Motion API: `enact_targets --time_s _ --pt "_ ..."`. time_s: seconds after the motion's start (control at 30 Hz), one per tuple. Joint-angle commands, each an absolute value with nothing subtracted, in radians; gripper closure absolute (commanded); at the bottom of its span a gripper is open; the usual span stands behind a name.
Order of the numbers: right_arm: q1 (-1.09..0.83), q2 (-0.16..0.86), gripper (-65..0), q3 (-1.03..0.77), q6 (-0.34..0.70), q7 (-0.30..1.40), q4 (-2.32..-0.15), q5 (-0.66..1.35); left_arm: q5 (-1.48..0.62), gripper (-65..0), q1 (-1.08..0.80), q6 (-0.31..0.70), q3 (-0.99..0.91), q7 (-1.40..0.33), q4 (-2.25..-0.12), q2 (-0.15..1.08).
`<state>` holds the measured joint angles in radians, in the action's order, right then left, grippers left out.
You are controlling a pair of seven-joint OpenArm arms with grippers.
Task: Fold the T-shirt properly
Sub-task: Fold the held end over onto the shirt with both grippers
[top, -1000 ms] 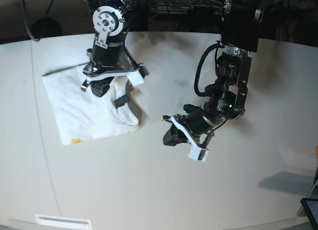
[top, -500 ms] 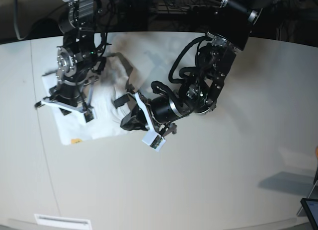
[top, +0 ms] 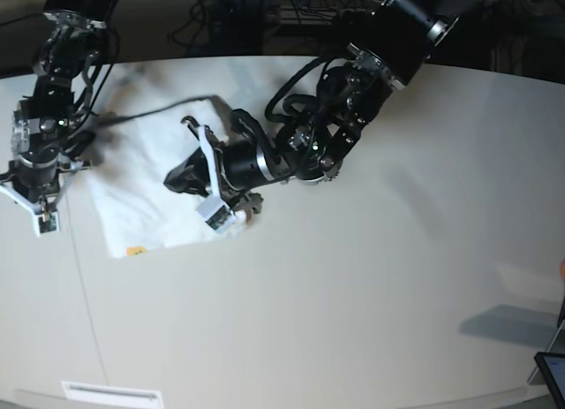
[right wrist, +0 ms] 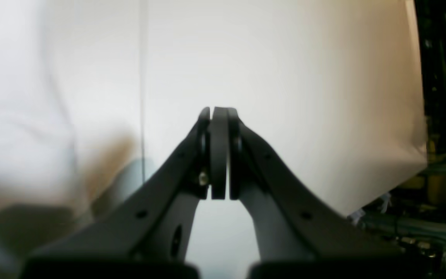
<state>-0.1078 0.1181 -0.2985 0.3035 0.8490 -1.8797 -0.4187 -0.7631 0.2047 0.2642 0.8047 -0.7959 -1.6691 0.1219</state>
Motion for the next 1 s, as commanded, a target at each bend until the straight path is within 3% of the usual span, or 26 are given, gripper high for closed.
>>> enact_targets --time_s 0.0,0.4,0.63,0.97 --pt "-0.093 0.133 -0.3 -0.314 0.300 0.835 -1.876 -0.409 -0.774 0.0 0.220 0.272 0.820 -0.780 -1.690 0.119" --pt "-0.087 0.211 -0.3 -0.423 0.300 0.832 -1.781 -0.209 -0.774 0.0 0.213 0.272 0.958 -0.782 -1.595 0.124" --pt "-0.114 0.206 -0.3 -0.417 0.300 0.831 -1.787 -0.206 -0.774 0.0 0.219 0.272 0.958 -0.696 -1.488 0.122" --pt "-0.116 0.205 -0.3 -0.423 0.300 0.831 -1.787 -0.211 -0.723 0.0 0.246 0.272 0.961 -0.725 -1.308 0.061"
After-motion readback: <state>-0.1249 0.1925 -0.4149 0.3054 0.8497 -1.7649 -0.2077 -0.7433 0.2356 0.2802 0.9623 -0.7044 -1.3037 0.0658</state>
